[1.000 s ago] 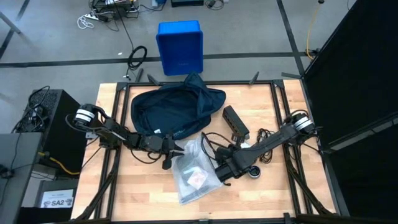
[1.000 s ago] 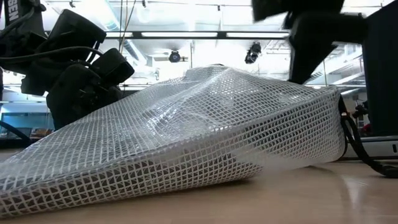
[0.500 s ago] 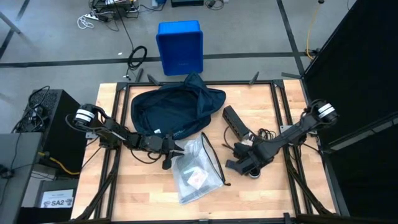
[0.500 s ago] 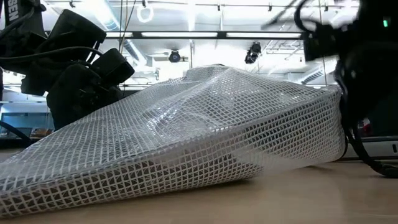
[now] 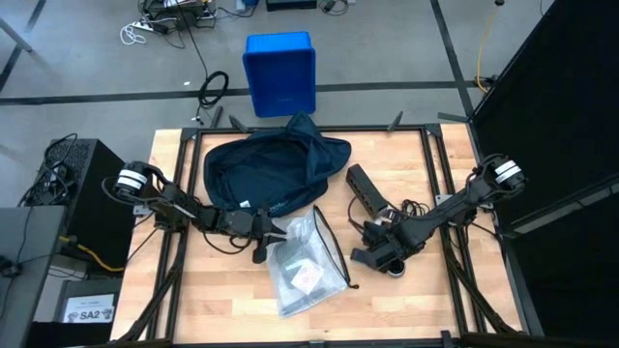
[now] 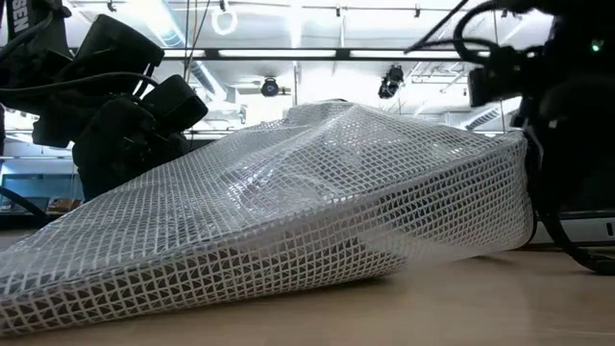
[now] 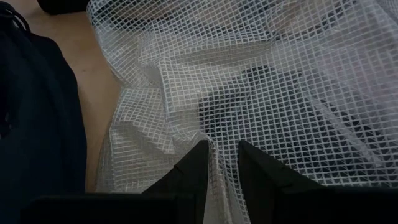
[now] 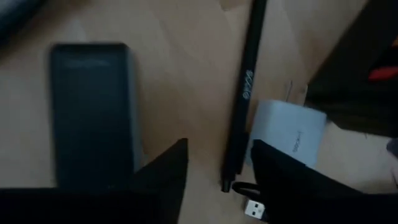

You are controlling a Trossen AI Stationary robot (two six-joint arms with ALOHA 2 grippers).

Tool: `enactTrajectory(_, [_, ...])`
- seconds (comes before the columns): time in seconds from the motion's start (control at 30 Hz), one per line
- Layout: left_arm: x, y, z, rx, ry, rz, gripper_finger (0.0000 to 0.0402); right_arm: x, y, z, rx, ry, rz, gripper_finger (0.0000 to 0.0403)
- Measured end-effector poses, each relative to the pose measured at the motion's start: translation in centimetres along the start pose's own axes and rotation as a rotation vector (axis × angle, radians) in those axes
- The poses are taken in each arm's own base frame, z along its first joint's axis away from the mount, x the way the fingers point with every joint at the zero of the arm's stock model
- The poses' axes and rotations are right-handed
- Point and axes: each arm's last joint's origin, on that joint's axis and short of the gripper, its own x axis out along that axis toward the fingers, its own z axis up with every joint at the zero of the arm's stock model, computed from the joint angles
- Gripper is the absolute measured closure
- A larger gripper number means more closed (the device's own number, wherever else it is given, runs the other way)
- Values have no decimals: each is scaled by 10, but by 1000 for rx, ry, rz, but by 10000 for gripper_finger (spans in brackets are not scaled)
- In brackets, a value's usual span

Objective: Unpack backpack
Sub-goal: Remove the pink card box from the white mesh envelope

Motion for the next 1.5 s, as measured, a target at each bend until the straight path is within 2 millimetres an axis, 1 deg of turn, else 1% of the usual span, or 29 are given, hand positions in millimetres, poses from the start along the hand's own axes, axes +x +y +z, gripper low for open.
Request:
enactTrajectory(0.07, [0, 0, 0, 0, 0, 0, 339, -5, 3, 6, -38, -42, 10, 214])
enactTrajectory(0.13, [0, 0, 0, 0, 0, 0, 339, -9, 9, 14, -93, -126, 37, 204])
enactTrajectory(0.23, [0, 0, 0, 0, 0, 0, 339, -12, 22, 26, -189, -267, 125, 199])
enactTrajectory(0.3, [0, 0, 0, 0, 0, 0, 339, -10, 31, 35, -267, -353, 188, 202])
enactTrajectory(0.4, [0, 0, 0, 0, 0, 0, 339, -3, 40, 44, -413, -409, 242, 209])
enactTrajectory(0.5, [0, 0, 0, -2, 1, -1, 339, 7, 43, 49, -499, -421, 248, 209])
enactTrajectory(0.6, [0, 0, 0, -2, 1, -2, 339, 17, 42, 52, -519, -396, 256, 202])
enactTrajectory(0.7, [0, 0, 0, -1, 1, -2, 339, 27, 44, 58, -505, -395, 313, 195])
enactTrajectory(0.8, [0, 0, 0, 0, 1, -2, 339, 33, 51, 63, -530, -454, 354, 186])
enactTrajectory(0.93, [0, 0, 0, 0, 1, -4, 339, 42, 64, 64, -640, -543, 340, 175])
enactTrajectory(1.07, [0, 0, 0, 0, 1, -4, 339, 52, 72, 59, -767, -586, 224, 161])
enactTrajectory(1.17, [0, 0, 0, 1, 1, -4, 339, 56, 77, 56, -817, -609, 176, 150])
enactTrajectory(1.33, [0, 0, 0, 1, 2, -4, 339, 49, 85, 56, -799, -684, 202, 134])
enactTrajectory(1.5, [0, 0, 0, 1, 1, -4, 339, 42, 90, 61, -742, -773, 260, 113])
